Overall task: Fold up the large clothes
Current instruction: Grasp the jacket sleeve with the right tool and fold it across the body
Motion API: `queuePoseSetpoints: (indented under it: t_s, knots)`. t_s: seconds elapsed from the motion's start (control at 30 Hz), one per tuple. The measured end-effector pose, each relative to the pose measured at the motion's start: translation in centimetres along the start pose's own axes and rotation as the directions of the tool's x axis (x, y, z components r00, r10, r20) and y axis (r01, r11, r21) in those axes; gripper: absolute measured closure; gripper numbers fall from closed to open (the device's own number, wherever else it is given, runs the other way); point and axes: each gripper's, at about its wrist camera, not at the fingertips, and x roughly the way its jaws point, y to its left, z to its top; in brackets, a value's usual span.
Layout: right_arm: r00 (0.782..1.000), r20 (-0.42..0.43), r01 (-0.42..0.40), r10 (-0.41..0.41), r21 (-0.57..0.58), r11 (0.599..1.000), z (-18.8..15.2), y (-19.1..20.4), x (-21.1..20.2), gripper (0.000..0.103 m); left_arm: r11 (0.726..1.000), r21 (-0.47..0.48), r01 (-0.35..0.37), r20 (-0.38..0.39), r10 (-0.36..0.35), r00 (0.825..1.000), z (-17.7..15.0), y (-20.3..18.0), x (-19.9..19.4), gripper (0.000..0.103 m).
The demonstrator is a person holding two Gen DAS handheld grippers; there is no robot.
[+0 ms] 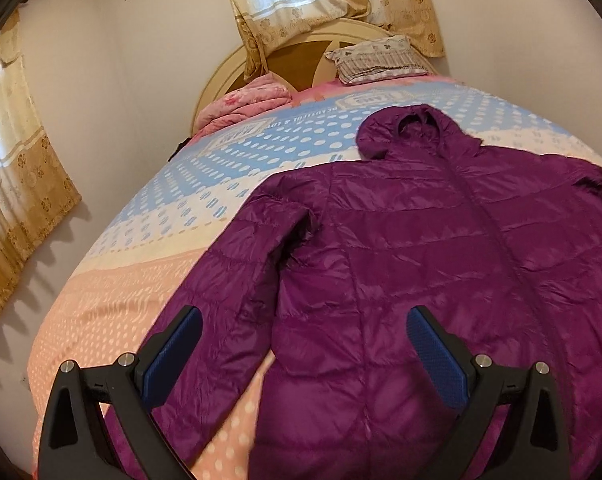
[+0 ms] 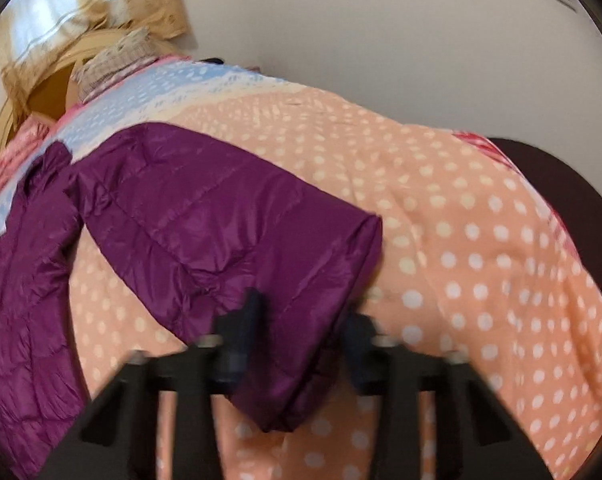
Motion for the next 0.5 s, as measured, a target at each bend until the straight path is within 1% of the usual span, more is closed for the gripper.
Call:
queuePoseSetpoints:
  t_s: [0.07, 0.17, 0.23, 0.37, 0.47, 0.5]
  knots:
    - [1.000, 0.011, 0.006, -0.006, 0.015, 1.000, 0.4, -0.5, -0.1, 0.088, 1.000, -0.005, -0.018, -0.008, 0.018, 1.000, 0.4, 0.5, 1.0, 0.001]
    - [0.996, 0.076, 0.042, -0.044, 0.025, 0.999, 2.2, -1.2, -1.8, 0.090, 0.998, -0.030, -0.051, -0.018, 0.051, 0.999, 1.0, 2.1, 2.3, 0.001]
    - [0.992, 0.111, 0.052, -0.055, 0.028, 0.998, 3.2, -1.2, -2.9, 0.090, 0.996, -0.048, -0.071, -0.022, 0.070, 0.997, 1.5, 3.1, 3.0, 0.001]
    - [0.981, 0.185, 0.061, -0.059, -0.009, 0.998, 5.3, 0.7, -4.8, 0.091, 0.992, -0.081, -0.095, -0.036, 0.092, 0.995, 2.3, 4.8, 4.4, 0.001]
    - [0.970, 0.240, 0.054, -0.041, -0.049, 0.997, 6.3, 3.2, -5.4, 0.091, 0.990, -0.099, -0.102, -0.041, 0.099, 0.994, 2.7, 5.6, 5.0, 0.001]
    - [0.966, 0.256, 0.043, -0.024, -0.067, 0.997, 6.4, 4.2, -5.8, 0.091, 0.989, -0.102, -0.105, -0.040, 0.101, 0.994, 2.8, 5.8, 5.2, 0.001]
